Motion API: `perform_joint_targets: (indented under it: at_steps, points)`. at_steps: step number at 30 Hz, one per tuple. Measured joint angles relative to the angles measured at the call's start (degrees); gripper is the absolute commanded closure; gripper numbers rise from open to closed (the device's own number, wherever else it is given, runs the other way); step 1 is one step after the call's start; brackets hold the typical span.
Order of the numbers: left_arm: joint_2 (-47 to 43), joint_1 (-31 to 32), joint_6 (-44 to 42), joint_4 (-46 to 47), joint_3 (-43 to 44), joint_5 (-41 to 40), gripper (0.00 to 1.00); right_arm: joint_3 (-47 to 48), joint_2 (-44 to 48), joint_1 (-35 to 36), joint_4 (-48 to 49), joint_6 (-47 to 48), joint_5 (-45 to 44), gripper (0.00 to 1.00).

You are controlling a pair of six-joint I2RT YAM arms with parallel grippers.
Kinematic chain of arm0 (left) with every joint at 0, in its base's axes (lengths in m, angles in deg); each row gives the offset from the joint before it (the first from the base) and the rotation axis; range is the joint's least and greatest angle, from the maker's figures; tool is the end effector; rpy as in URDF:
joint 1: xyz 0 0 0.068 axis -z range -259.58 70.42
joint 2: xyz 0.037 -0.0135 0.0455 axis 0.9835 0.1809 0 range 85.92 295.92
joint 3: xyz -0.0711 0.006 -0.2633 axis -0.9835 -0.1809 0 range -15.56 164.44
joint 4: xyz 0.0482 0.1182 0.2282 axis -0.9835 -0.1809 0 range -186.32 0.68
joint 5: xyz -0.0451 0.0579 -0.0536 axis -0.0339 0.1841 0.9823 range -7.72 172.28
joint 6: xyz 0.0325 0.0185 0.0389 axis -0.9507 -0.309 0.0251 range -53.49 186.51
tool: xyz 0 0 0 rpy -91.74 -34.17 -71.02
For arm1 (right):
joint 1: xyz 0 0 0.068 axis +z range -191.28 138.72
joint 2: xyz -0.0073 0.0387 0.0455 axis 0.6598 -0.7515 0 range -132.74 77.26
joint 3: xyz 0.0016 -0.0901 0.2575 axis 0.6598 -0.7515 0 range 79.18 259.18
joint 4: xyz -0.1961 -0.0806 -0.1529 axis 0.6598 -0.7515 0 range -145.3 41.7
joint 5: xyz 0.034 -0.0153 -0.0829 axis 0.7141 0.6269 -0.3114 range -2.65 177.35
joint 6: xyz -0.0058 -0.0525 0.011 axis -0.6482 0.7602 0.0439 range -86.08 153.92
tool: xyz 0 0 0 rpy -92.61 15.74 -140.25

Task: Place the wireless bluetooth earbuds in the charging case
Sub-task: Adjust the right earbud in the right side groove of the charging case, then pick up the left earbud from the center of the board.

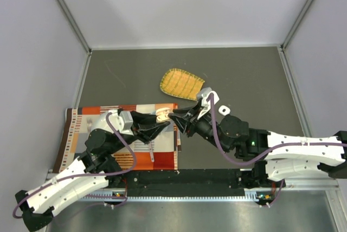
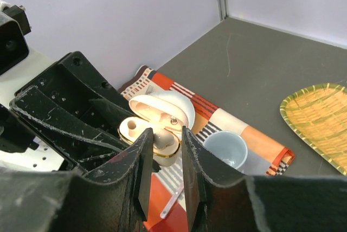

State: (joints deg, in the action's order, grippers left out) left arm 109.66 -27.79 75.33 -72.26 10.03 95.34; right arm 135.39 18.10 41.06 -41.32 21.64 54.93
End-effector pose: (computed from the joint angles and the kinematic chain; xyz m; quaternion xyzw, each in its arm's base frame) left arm 0.0705 -0.1025 0.3228 0.2976 0.5037 -0.4649 0.6645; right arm 0.0504 0.2316 0.3948 -0.2086 0.6533 0.3872 0.6162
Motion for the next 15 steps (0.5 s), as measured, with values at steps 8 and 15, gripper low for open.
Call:
perform_joint_targets:
  at_steps: [8, 15]
  points:
    - [0.04, 0.00, -0.22, 0.44, -0.02, -0.26, 1.00, -0.02, -0.61, -0.02, -1.49, -0.94, 2.40, 0.71]
    - [0.15, 0.00, -0.39, 0.50, -0.02, -0.04, 1.00, -0.02, -0.70, -0.02, -1.27, 0.04, 0.79, 0.60]
